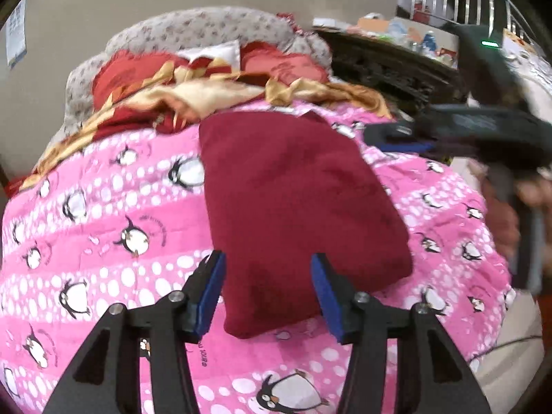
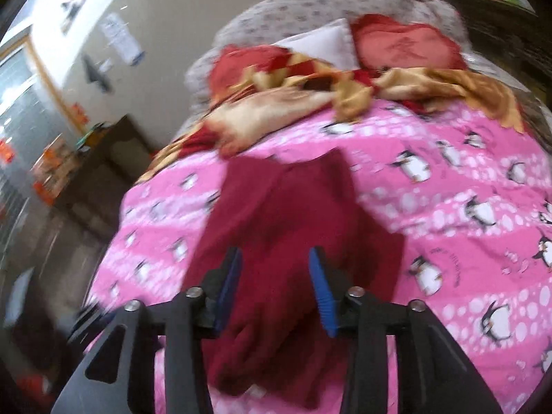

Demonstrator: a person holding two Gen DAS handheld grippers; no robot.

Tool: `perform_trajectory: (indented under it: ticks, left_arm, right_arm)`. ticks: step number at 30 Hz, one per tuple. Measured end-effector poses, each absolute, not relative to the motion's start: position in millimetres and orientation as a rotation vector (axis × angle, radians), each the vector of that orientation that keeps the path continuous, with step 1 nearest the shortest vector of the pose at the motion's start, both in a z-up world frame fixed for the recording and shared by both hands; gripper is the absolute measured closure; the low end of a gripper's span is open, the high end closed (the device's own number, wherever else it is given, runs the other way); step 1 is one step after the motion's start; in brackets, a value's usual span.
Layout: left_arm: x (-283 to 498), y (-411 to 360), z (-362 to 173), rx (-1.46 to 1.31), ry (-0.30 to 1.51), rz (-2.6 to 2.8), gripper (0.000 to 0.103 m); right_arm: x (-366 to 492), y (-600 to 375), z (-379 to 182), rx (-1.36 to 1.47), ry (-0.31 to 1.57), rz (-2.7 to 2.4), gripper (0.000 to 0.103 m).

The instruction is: Fold small clothes

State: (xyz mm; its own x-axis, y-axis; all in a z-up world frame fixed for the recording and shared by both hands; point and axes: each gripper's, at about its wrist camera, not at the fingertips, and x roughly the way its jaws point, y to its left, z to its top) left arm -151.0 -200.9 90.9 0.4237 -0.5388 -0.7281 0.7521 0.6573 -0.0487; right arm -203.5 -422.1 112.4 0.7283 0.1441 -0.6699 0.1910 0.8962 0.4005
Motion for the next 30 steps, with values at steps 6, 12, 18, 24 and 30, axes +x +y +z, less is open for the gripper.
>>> perform_trajectory:
  ticks: [6,12,18,24,30]
  left_arm:
    - [-146.9,-209.9,62.2,0.332,0.856,-0.805,0.049]
    - [-152.8,-214.5,61.0,0.365,0.829,-0.817,0.047]
    - [-150.2,-217.6,59.5,0.35,0.84,-0.812,0.042]
    - [-150.9,-218.1,59.3,0.349,0.84,-0.807,0.041]
    - [-150.9,-224.6,70.5,0.3,0.832,-0.838,0.041]
  right_arm:
    - [-205.8,-376.2,80.2,0.254,0.892,-0.033,0.076]
    - [-228.1,-404.4,59.6,0.415,0.891,-0.015,0.075]
    - [-217.8,-452.1,81.9,0.581,0.743,-0.127,0.058]
    - [-176.8,-461.5,56.6,0.587,0.829,-0.185,0.065]
    - [-182.9,-453.2,94.3,0.429,0.695,-0.218,0.083]
